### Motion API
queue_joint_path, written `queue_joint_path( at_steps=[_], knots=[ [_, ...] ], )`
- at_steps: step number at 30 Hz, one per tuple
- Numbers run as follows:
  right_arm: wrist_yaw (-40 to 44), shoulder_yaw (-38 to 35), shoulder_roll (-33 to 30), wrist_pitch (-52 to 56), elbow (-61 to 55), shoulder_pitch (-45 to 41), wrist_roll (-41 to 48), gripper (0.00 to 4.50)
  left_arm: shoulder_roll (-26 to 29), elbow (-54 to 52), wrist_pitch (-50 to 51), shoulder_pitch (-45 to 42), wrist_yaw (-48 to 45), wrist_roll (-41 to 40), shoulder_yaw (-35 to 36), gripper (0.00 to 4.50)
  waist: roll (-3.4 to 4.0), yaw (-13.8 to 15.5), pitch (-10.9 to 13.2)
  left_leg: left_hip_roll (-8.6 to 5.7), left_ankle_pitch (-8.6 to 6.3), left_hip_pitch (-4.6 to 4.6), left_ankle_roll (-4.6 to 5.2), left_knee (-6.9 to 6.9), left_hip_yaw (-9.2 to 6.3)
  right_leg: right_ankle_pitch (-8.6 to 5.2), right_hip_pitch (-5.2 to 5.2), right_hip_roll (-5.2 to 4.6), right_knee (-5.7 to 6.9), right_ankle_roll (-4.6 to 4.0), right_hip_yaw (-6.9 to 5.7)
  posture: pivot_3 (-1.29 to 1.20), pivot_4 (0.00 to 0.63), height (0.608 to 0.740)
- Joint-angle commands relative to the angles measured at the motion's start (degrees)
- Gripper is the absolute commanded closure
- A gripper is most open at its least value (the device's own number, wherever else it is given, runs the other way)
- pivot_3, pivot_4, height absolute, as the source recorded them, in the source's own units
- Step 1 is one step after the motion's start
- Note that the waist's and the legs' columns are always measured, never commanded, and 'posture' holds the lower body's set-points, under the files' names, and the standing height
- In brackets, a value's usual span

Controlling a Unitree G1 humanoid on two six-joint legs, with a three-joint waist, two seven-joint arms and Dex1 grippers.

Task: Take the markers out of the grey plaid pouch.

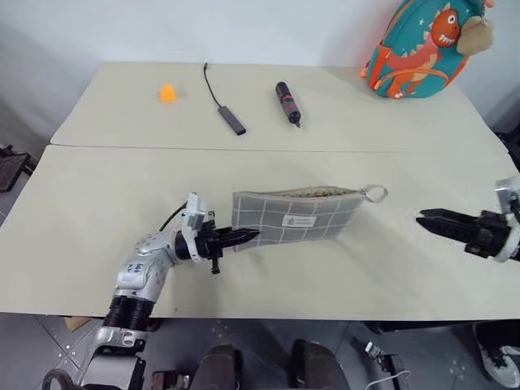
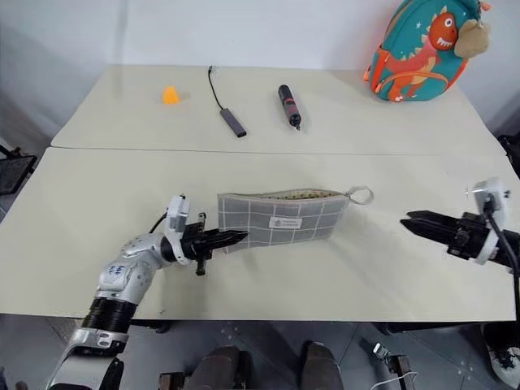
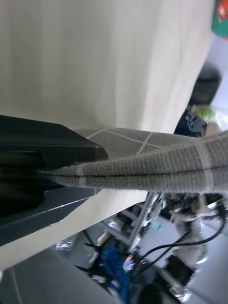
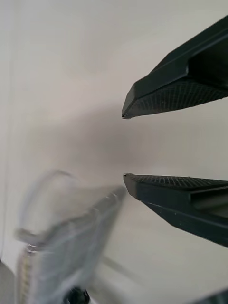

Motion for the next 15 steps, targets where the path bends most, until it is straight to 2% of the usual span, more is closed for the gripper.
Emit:
queue_joint_path(
  at_steps=[1, 4, 9, 15],
  knots=[
    [0.37, -1.2, -2.48, -0.61, -4.46, -4.6, 1.73, 3.46, -2.28, 1.48, -4.94, -1.05, -1.25, 2.33, -1.55, 4.5, 0.0, -0.07, 0.0, 0.03, 0.0, 0.01, -0.01, 0.0, 0.0, 0.0, -0.01, 0.01, 0.0, 0.0, 0.0, 0.0, 0.15, 0.74],
    [0.34, 0.89, -2.36, 0.76, -6.6, -10.93, 3.06, 4.49, -3.65, 3.52, -7.94, -1.62, -1.84, 4.1, -2.4, 4.5, -0.01, 0.05, 0.01, 0.08, 0.01, 0.0, -0.02, 0.01, -0.02, 0.0, -0.01, 0.03, -0.01, 0.0, -0.01, 0.0, 0.15, 0.74],
    [4.92, 14.72, -1.58, 0.59, -15.07, -18.35, -0.14, 4.49, -4.55, 6.0, -12.66, -1.64, -0.8, 6.59, -2.37, 4.5, -0.01, 0.09, 0.01, 0.08, 0.0, 0.0, -0.01, 0.02, -0.09, 0.0, -0.01, 0.02, -0.02, 0.0, -0.02, 0.0, 0.15, 0.74],
    [5.75, 23.62, 1.32, 0.83, -18.53, -22.01, -2.5, 4.49, -4.79, 4.8, -13.04, -0.06, 0.03, 6.85, -2.16, 4.5, -0.03, 0.33, 0.02, -0.04, -0.02, -0.1, 0.03, 0.05, -0.17, 0.01, -0.01, -0.07, -0.03, 0.01, -0.05, 0.0, 0.15, 0.74]
  ],
)
